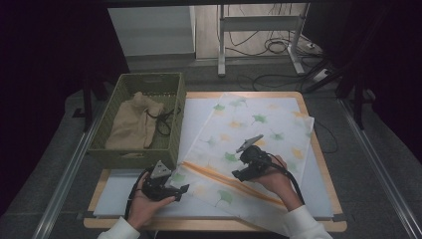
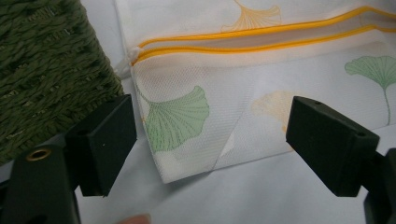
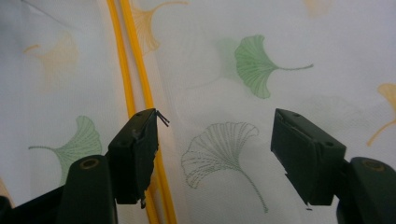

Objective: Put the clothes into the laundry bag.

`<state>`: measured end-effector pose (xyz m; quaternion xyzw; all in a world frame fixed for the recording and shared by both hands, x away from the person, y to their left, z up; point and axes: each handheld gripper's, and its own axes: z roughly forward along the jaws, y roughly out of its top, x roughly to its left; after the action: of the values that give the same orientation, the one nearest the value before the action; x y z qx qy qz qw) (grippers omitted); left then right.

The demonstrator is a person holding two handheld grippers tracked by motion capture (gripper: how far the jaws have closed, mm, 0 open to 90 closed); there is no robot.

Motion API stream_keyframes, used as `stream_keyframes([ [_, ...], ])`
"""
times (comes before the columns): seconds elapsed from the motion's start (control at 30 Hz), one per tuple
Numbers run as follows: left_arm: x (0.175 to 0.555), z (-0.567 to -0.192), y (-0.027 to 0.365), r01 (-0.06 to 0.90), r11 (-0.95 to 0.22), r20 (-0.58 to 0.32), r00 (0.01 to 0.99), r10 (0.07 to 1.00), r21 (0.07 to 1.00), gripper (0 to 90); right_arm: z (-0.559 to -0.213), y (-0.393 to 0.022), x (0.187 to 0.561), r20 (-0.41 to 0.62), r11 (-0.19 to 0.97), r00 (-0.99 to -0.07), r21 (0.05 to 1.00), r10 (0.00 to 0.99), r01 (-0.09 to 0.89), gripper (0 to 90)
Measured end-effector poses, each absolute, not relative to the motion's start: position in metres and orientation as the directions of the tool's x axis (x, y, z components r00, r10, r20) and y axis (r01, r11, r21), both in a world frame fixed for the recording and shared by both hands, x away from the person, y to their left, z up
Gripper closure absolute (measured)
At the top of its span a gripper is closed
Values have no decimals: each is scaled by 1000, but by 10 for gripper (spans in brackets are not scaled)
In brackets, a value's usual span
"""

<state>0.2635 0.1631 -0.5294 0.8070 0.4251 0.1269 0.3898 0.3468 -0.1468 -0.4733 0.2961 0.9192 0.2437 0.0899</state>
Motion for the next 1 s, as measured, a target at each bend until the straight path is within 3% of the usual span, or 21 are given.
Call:
stream_keyframes([
  [0.63,264,-530,163,585,-337,-125,609,783,738,158,-499,-133,352,-30,758,-816,391,577,521,324],
  [1.0,264,-530,163,585,-339,-124,610,783,737,158,-499,-133,351,-15,766,-825,382,564,517,321],
])
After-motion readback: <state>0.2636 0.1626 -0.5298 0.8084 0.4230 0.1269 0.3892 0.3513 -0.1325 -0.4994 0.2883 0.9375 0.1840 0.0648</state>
